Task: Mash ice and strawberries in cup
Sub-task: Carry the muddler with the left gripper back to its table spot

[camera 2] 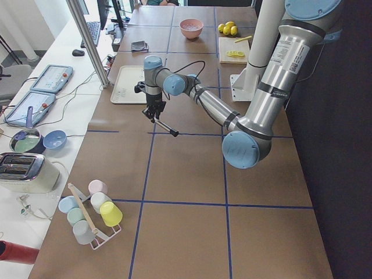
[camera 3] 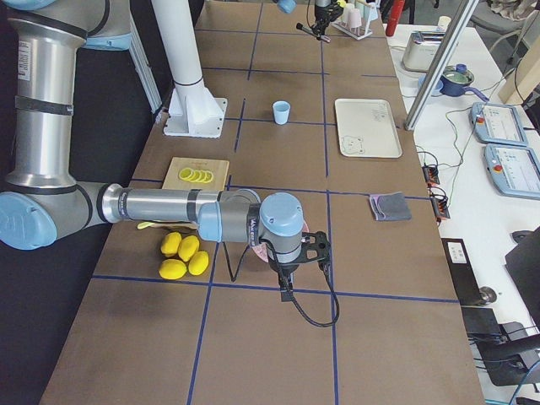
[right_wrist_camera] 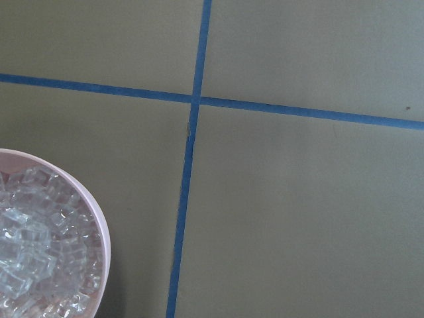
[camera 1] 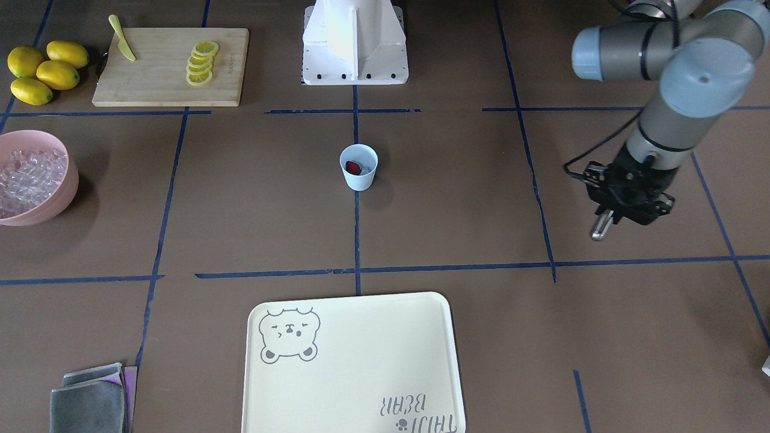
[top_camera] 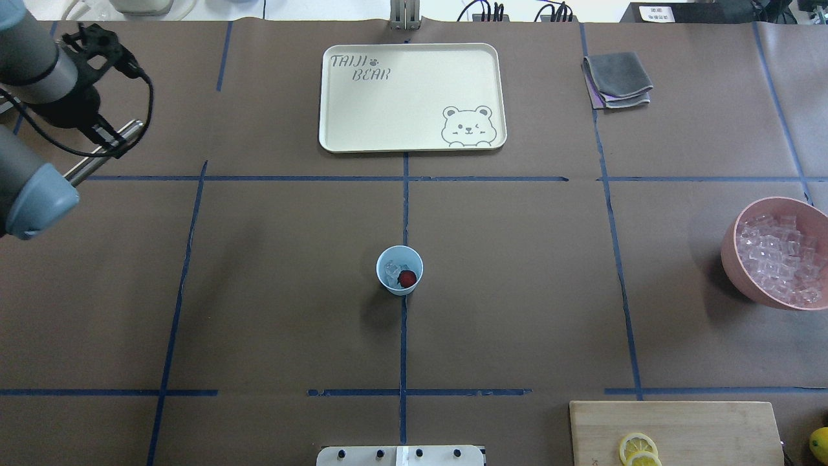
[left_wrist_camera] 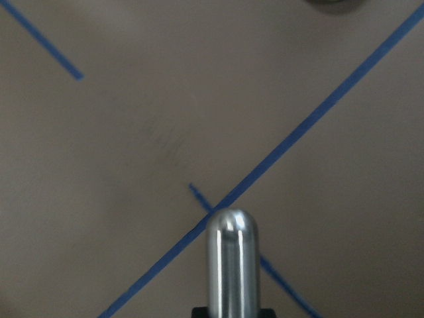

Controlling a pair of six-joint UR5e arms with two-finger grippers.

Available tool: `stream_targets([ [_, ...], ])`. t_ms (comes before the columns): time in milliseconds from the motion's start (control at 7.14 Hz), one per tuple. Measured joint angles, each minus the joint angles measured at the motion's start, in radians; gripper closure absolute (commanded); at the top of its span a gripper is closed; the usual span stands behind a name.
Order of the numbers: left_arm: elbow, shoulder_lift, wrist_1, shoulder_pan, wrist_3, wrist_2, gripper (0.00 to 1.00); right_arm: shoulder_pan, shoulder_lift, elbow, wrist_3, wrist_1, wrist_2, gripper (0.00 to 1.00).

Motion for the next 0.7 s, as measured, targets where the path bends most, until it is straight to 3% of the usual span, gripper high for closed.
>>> stream_targets([
  [701, 0.246, 0.162, -0.009, -0.304, -0.005, -0.186, 0.90, 0.000, 0.000, -0.001, 0.000, 0.001, 0.000, 0.01],
])
